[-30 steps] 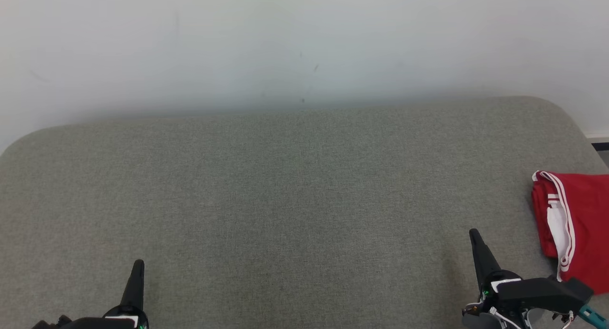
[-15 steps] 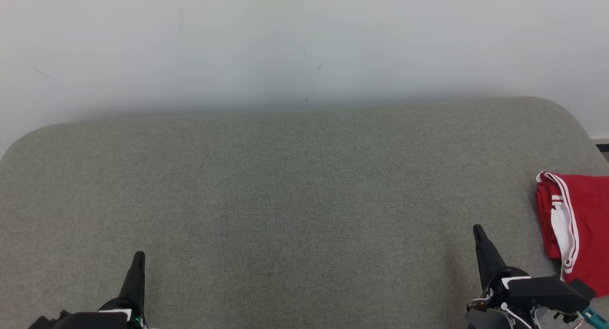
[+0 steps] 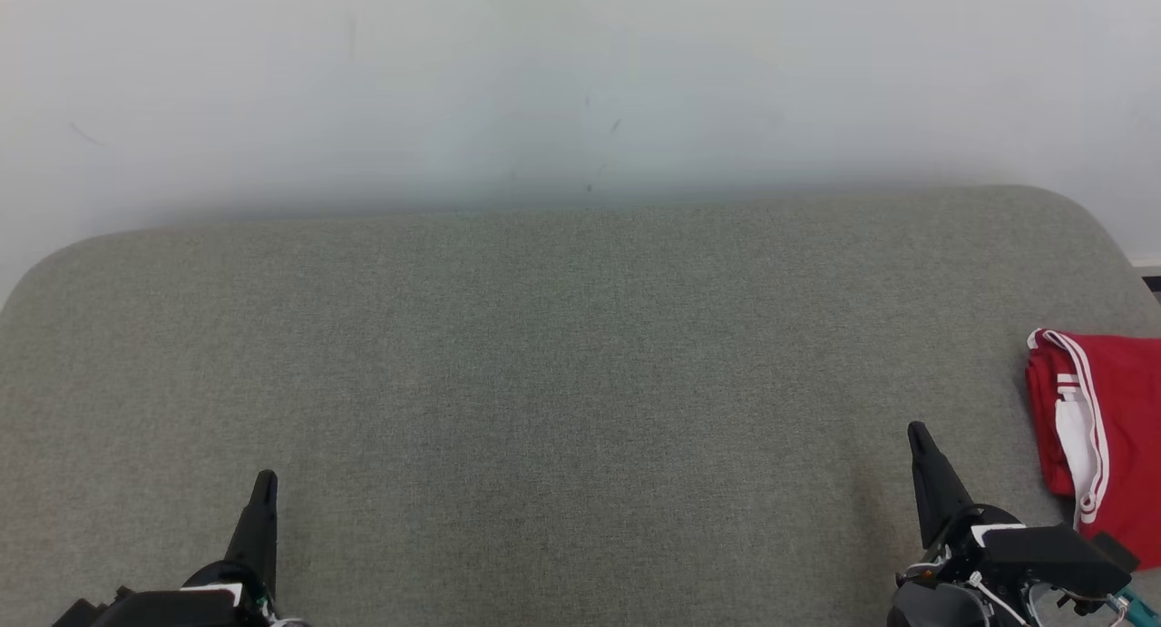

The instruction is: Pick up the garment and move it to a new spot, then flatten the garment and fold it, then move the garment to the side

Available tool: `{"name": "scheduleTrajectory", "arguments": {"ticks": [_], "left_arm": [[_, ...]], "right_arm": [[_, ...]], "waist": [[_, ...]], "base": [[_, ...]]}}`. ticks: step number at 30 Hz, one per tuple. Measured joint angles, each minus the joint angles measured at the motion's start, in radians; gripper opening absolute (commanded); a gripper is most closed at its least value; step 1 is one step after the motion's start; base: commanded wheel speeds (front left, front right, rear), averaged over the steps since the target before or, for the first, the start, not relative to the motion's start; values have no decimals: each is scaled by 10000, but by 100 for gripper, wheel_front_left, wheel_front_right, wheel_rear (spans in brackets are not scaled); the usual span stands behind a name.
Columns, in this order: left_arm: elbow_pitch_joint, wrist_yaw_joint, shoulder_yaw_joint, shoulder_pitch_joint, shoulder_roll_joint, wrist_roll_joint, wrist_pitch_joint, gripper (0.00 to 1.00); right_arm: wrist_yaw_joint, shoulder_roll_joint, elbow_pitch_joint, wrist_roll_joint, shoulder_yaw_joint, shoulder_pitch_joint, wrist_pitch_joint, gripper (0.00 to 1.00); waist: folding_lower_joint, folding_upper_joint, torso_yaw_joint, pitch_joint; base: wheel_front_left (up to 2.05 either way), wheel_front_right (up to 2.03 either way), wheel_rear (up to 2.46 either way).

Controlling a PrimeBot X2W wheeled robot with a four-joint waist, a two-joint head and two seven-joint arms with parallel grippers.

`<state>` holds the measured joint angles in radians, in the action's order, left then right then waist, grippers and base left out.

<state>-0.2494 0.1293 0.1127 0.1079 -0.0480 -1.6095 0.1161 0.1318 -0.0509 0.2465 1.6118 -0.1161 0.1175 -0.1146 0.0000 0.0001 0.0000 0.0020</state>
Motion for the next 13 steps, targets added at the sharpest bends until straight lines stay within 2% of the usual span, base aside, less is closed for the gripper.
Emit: {"name": "scheduleTrajectory", "arguments": {"ticks": [13], "left_arm": [[2, 0, 4, 1, 0, 0, 0, 0]], "right_arm": [[0, 0, -2, 2, -2, -1, 0, 0]], "waist": [[0, 0, 0, 0]], "base": [[0, 0, 0]]}}
